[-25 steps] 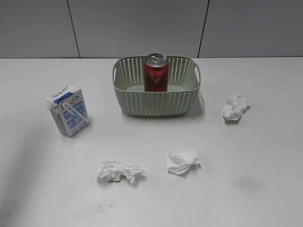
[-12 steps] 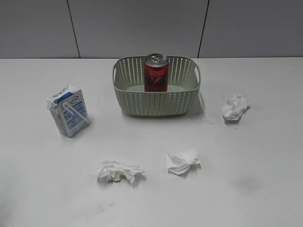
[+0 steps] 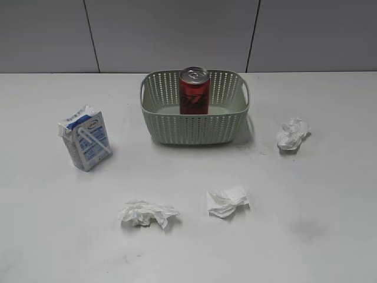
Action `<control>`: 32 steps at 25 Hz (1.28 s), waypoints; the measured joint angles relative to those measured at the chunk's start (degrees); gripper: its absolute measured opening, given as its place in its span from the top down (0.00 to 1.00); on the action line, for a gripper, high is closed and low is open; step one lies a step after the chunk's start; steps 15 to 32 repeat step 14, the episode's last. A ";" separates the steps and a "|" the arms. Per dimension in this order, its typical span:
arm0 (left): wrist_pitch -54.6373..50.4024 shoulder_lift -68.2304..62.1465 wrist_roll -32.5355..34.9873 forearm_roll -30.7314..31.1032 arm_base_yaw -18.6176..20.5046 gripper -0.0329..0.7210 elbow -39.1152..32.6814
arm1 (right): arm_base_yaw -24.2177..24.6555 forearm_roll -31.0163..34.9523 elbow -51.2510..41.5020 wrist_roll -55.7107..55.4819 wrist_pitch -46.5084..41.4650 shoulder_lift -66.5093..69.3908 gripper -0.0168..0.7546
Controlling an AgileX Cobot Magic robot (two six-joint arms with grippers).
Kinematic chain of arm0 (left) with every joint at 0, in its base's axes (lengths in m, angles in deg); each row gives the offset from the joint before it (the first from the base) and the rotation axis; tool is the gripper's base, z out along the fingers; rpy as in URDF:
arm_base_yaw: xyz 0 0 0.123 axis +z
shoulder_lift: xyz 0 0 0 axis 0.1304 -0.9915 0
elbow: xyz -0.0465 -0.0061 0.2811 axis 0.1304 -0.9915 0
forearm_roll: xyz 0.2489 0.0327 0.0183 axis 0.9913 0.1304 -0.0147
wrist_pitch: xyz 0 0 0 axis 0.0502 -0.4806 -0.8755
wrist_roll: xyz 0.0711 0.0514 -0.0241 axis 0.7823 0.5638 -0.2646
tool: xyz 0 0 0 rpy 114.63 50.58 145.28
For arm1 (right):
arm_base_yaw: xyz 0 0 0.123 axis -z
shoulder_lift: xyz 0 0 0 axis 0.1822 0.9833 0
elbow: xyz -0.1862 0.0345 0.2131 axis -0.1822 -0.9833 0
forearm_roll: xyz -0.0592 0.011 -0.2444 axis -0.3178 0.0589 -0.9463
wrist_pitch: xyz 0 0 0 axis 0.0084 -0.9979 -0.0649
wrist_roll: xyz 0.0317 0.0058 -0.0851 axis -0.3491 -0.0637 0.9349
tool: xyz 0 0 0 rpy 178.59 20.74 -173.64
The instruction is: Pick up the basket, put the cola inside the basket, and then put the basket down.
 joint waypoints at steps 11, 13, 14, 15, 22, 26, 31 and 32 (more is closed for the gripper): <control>3.24 22.49 0.00 -1.16 0.00 0.18 -6.38 | 0.00 -0.11 0.00 0.00 0.00 0.00 0.25; 3.12 22.70 0.00 -1.17 0.00 0.18 -6.43 | 0.00 -0.11 0.00 0.00 0.00 0.00 0.25; 3.18 22.80 0.00 -1.17 0.00 0.18 -6.43 | 0.00 -0.11 0.00 0.00 0.00 0.00 0.25; 3.18 22.80 0.00 -1.17 0.00 0.18 -6.43 | 0.00 -0.11 0.00 0.00 0.00 0.00 0.25; 3.18 22.80 0.00 -1.17 0.00 0.18 -6.43 | 0.00 -0.11 0.00 0.00 0.00 0.00 0.25; 3.18 22.80 0.00 -1.17 0.00 0.18 -6.43 | 0.00 -0.11 0.00 0.00 0.00 0.00 0.25; 3.18 22.80 0.00 -1.17 0.00 0.18 -6.43 | 0.00 -0.11 0.00 0.00 0.00 0.00 0.25; 3.18 22.80 0.00 -1.17 0.00 0.18 -6.43 | 0.00 -0.11 0.00 0.00 0.00 0.00 0.25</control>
